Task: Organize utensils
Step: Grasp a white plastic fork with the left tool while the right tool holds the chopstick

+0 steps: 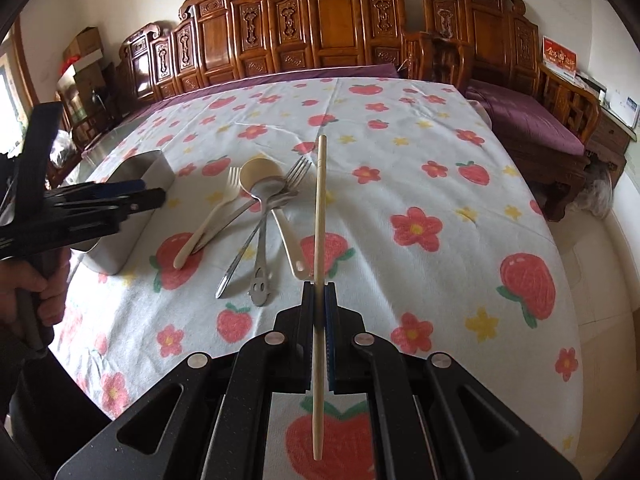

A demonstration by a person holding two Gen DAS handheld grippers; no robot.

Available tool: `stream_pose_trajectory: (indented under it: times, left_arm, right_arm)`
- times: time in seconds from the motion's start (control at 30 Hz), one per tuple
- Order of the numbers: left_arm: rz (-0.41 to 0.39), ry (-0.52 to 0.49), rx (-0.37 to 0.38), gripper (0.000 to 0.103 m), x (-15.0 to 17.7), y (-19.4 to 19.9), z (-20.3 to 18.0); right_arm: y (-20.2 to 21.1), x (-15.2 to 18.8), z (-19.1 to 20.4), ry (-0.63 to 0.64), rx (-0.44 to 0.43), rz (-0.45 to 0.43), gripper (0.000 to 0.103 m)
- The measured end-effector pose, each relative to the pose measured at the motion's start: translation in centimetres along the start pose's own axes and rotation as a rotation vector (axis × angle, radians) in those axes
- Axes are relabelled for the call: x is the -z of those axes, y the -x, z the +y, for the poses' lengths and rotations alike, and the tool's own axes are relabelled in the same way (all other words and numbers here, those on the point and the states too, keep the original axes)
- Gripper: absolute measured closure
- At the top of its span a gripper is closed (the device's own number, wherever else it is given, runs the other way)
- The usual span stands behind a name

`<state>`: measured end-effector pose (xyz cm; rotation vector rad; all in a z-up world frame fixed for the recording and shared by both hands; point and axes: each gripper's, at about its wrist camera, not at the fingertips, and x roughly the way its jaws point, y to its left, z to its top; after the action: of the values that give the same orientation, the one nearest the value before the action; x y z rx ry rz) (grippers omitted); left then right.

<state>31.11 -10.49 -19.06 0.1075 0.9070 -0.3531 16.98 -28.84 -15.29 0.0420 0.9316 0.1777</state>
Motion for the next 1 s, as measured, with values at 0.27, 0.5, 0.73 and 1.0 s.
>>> stream_pose_trajectory:
  times: [0.27, 0.5, 0.73, 1.0]
  left_arm:
    - [0.100, 0.023, 0.008, 0.065, -0.5, -5.1, -0.3]
    - [0.149, 0.034, 0.005, 0.082, -0.3, -6.9, -0.9]
    - [0.169, 0.014, -0.038, 0.096, -0.7, -7.7, -1.5]
    - [0.139, 0.015, -0.069, 0.097, -0.5, -5.1, -0.4]
  right_arm:
    - [-1.1, -0.4, 0.0, 0.010, -0.007, 0.008, 0.097]
    - [-1.1, -0.3, 0.2, 0.012, -0.015, 0.010, 0.097]
    - [-1.0, -0.4, 0.2, 0.011, -0.020, 0.007, 0.097]
    - [-0.3, -0.7, 0.4, 0.014, -0.030, -0.007, 0.097]
